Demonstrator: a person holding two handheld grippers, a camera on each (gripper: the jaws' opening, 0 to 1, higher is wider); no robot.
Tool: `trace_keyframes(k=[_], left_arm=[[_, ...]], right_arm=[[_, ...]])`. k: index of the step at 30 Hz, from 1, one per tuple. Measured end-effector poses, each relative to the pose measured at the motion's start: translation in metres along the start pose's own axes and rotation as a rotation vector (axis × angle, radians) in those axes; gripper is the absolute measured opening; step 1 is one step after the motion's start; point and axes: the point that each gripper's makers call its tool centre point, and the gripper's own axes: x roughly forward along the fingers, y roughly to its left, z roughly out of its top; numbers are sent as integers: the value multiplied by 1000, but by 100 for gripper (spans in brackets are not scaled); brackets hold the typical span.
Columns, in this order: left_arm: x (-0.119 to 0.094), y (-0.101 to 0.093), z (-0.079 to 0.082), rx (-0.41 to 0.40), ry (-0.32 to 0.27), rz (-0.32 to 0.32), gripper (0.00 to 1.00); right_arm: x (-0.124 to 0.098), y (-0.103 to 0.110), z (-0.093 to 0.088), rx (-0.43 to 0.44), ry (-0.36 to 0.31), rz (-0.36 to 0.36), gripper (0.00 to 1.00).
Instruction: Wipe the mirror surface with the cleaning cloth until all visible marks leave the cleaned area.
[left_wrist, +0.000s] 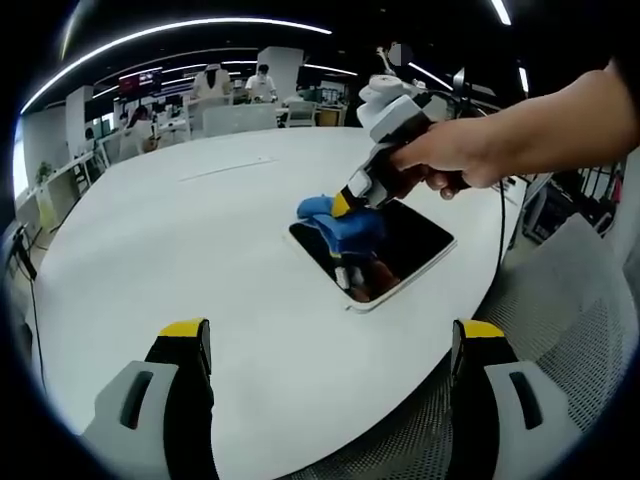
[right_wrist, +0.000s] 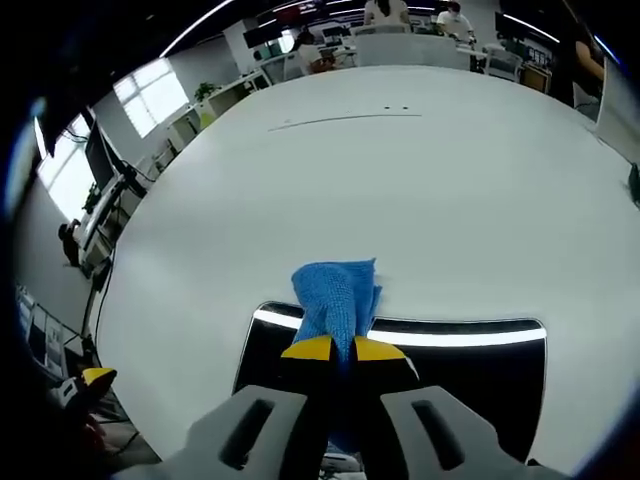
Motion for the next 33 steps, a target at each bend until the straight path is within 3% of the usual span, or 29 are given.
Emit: trace_keyframes(k=[20, 33], left_arm=[[0, -3, -2, 4, 13, -5, 99], [1, -3, -1, 18, 12, -8, 99]], right_arm=[[-29, 16, -36, -14, -16, 19, 0], [-49, 28, -70, -14, -5, 53, 0]])
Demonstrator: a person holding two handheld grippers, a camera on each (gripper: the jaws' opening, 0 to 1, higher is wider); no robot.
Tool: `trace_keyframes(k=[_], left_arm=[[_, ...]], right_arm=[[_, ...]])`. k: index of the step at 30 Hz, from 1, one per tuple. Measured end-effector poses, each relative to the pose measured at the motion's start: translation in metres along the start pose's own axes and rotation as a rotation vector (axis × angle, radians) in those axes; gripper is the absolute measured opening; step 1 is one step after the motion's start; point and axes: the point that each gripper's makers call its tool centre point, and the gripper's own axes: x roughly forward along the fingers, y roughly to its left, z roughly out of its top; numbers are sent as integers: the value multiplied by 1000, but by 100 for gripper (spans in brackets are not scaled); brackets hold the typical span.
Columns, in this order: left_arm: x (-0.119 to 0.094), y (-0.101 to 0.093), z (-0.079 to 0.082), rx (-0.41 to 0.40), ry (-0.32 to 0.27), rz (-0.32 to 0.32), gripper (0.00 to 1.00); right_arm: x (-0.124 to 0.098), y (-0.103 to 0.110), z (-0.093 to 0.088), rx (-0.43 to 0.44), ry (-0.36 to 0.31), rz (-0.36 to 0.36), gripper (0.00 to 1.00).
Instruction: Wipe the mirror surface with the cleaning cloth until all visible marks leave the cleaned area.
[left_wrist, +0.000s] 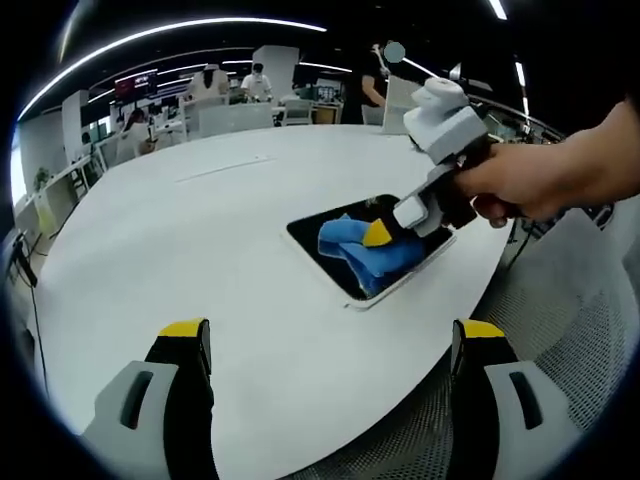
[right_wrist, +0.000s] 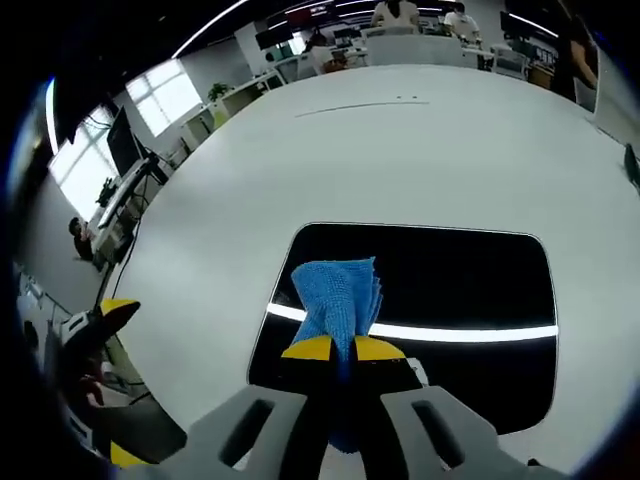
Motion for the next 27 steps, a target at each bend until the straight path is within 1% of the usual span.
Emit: trace_keyframes(k=[10, 16, 19, 27], left_arm=[[0, 1, -1, 3, 0, 5, 99], [0, 1, -1, 4, -2, 9, 99], [0, 1, 0, 3, -4, 11, 99], [-2, 4, 3, -4, -19, 23, 99]], right_arm=[[-10, 3, -17, 12, 6, 15, 0], [-13, 6, -23, 26, 9, 27, 0], [-16, 9, -29, 19, 14, 29, 0], [-19, 11, -35, 12, 18, 40, 0]])
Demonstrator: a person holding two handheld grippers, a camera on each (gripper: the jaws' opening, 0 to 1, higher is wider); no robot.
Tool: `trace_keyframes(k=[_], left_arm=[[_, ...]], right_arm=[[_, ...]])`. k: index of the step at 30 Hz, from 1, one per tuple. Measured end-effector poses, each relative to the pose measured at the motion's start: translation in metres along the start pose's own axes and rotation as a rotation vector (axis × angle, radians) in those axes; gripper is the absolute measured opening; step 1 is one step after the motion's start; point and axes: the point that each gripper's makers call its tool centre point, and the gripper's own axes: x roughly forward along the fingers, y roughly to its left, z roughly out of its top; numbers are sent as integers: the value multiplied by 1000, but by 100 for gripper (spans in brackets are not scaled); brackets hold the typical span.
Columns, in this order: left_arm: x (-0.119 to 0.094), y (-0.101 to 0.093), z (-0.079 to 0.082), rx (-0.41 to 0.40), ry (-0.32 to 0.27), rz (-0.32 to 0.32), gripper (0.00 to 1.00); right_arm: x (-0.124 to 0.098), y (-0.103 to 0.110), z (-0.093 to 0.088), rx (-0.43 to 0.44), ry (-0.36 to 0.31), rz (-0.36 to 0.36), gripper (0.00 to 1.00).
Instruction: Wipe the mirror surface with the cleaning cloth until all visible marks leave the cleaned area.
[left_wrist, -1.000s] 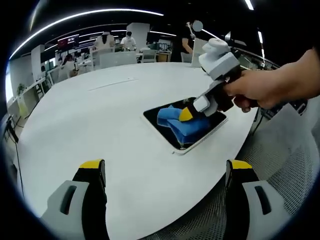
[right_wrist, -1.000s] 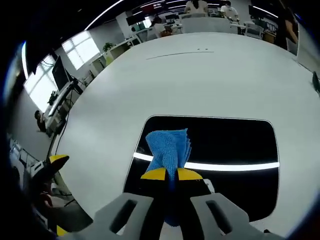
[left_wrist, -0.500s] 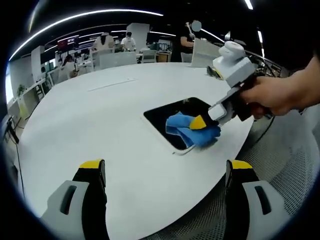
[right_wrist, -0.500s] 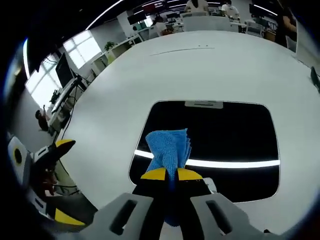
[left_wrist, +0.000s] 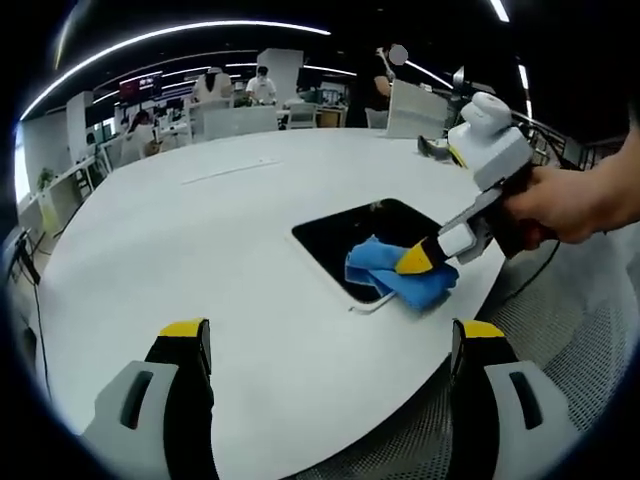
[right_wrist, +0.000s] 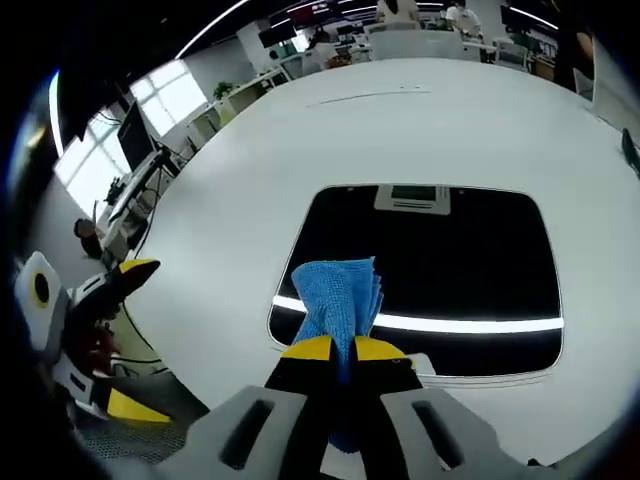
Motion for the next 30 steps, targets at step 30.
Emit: trace_keyframes(k=[30], left_arm=[[1, 1, -2, 7, 14, 2, 99]], right_arm=[[-4, 9, -12, -20, 40, 25, 0]])
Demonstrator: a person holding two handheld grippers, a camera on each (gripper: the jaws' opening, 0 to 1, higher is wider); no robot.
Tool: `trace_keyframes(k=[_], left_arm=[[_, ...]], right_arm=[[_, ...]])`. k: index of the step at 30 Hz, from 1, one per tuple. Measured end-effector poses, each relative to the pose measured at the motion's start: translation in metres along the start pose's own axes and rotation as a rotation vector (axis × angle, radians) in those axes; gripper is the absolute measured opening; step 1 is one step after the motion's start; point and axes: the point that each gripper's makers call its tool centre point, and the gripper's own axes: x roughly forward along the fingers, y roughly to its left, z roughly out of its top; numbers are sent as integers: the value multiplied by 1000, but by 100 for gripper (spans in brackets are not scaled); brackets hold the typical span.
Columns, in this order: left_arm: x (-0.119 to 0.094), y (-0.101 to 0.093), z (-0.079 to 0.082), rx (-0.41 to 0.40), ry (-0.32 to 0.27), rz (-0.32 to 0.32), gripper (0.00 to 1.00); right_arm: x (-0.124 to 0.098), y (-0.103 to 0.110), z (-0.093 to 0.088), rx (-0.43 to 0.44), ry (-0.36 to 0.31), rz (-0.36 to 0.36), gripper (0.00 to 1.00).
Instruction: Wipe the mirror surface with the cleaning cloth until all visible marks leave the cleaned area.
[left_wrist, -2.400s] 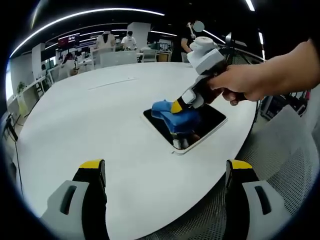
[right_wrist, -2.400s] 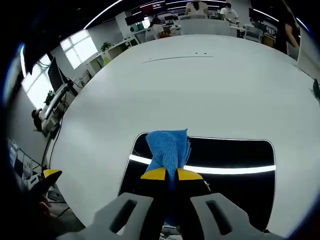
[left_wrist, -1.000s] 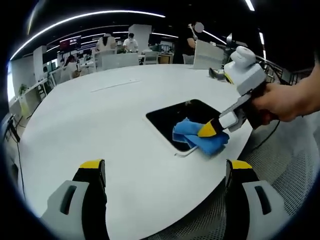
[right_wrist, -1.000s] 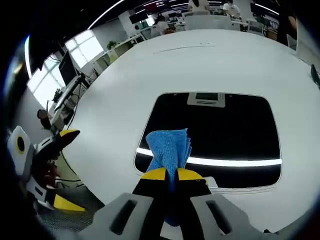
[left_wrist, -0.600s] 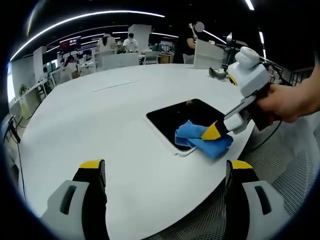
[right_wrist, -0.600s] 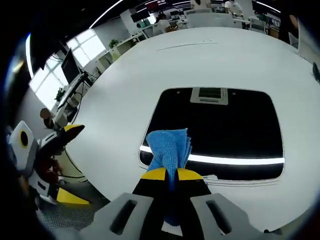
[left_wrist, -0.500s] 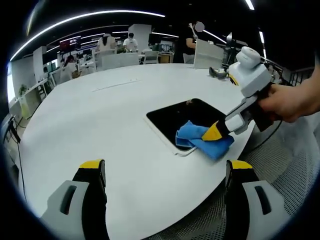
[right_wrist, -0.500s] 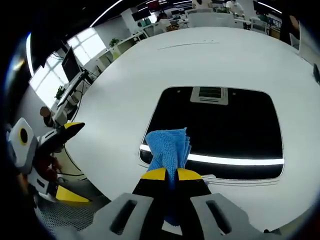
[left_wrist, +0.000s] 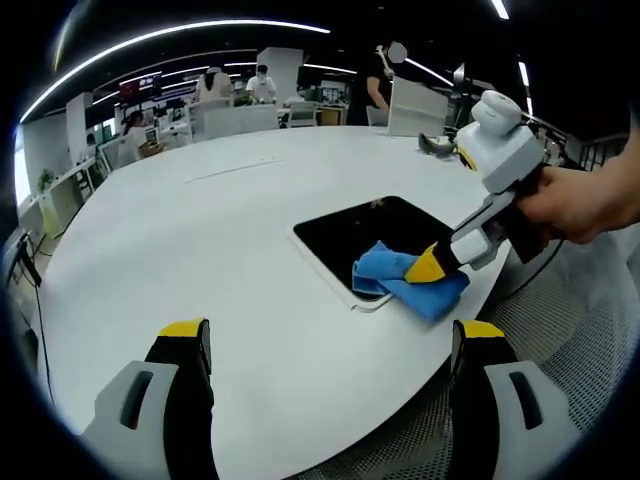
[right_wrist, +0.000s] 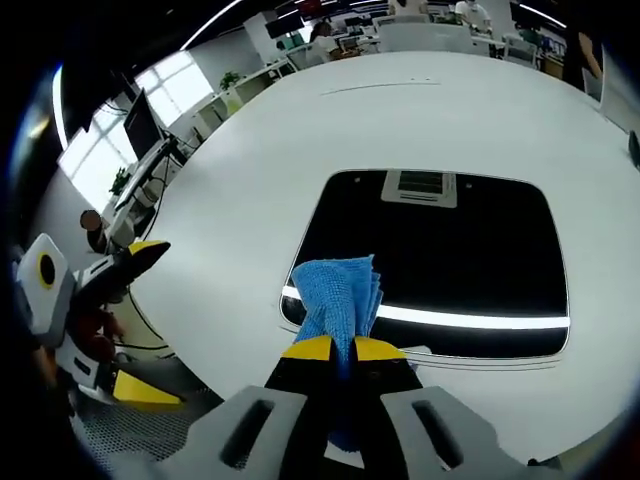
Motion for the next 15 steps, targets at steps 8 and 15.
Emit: trace_keyframes(k=[8, 15], left_arm=[[0, 0, 0, 0, 0, 0, 99], [-1, 0, 0, -3, -1, 3, 99]], right_arm=[[-1, -1, 0, 5, 1, 4, 0], [-2, -4, 0, 15, -2, 5, 0]])
